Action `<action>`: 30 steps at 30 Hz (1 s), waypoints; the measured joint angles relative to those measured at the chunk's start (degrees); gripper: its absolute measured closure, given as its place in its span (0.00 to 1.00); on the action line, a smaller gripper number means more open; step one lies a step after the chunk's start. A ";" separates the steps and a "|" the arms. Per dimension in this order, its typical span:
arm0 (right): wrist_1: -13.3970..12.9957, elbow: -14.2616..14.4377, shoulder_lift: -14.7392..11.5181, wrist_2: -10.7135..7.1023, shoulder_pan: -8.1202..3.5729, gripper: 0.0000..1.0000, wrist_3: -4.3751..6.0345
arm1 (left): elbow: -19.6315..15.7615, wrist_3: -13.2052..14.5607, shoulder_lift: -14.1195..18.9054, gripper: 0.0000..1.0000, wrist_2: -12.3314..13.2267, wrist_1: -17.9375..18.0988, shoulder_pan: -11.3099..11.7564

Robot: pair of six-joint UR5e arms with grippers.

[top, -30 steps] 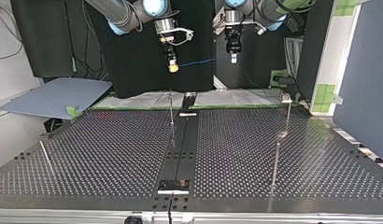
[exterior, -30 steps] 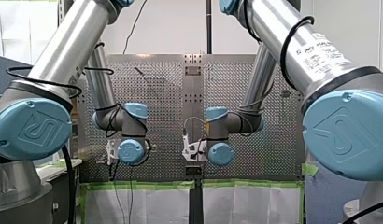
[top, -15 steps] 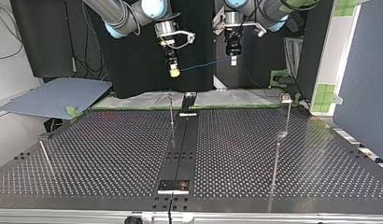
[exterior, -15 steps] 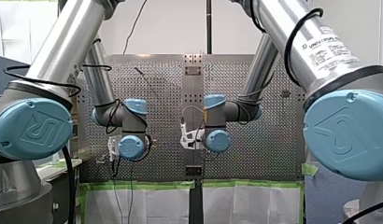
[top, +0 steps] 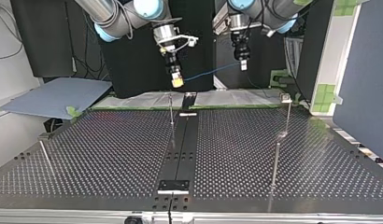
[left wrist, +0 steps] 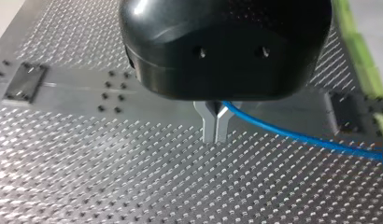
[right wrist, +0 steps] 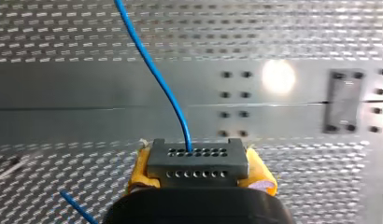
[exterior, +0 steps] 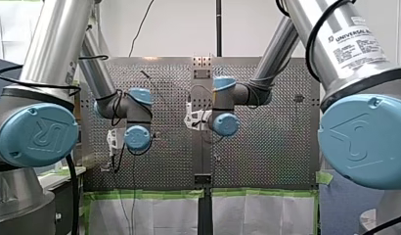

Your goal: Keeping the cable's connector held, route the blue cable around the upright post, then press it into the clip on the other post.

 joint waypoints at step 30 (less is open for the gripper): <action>9.10 -13.04 -2.42 -1.21 0.18 1.00 0.83 | 15.64 -6.69 16.73 1.00 0.12 -16.73 4.33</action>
